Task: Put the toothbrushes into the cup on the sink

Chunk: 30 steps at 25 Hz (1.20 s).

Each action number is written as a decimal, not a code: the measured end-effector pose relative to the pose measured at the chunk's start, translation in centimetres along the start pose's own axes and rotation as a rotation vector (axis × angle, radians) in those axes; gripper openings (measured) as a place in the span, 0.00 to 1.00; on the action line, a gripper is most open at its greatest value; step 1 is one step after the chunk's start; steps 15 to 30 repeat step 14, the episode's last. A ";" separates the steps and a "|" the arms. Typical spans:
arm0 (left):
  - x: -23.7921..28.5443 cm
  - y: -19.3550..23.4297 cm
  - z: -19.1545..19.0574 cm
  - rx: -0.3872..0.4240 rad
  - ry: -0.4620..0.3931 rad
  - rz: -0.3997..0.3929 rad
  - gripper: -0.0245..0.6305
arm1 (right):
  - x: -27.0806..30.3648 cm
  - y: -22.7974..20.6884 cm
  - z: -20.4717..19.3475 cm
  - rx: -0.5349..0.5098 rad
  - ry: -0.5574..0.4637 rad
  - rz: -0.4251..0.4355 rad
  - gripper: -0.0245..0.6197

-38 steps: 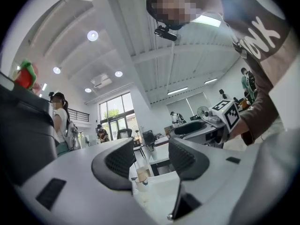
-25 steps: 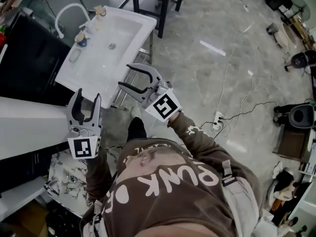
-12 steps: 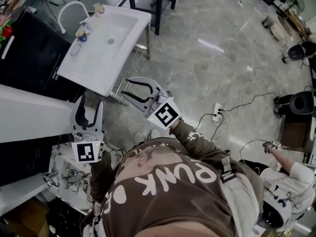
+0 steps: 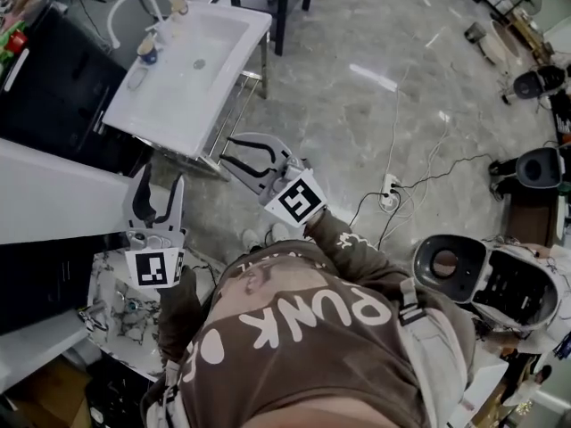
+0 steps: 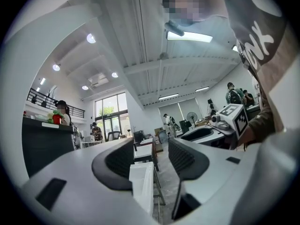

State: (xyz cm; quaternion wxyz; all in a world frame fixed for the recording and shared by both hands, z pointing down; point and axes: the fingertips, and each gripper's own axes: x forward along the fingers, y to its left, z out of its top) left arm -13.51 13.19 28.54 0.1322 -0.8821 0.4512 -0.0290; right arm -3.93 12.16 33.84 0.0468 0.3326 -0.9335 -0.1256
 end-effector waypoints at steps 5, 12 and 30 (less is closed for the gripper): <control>-1.1 0.4 0.0 0.006 -0.018 -0.002 0.38 | 0.2 1.0 0.4 -0.016 -0.003 -0.015 0.24; -2.0 1.7 0.0 0.001 -0.027 0.006 0.38 | 1.4 1.8 1.1 -0.030 -0.004 -0.010 0.23; -2.3 2.0 0.0 0.001 -0.030 0.008 0.38 | 1.7 2.0 1.2 -0.029 -0.001 -0.010 0.23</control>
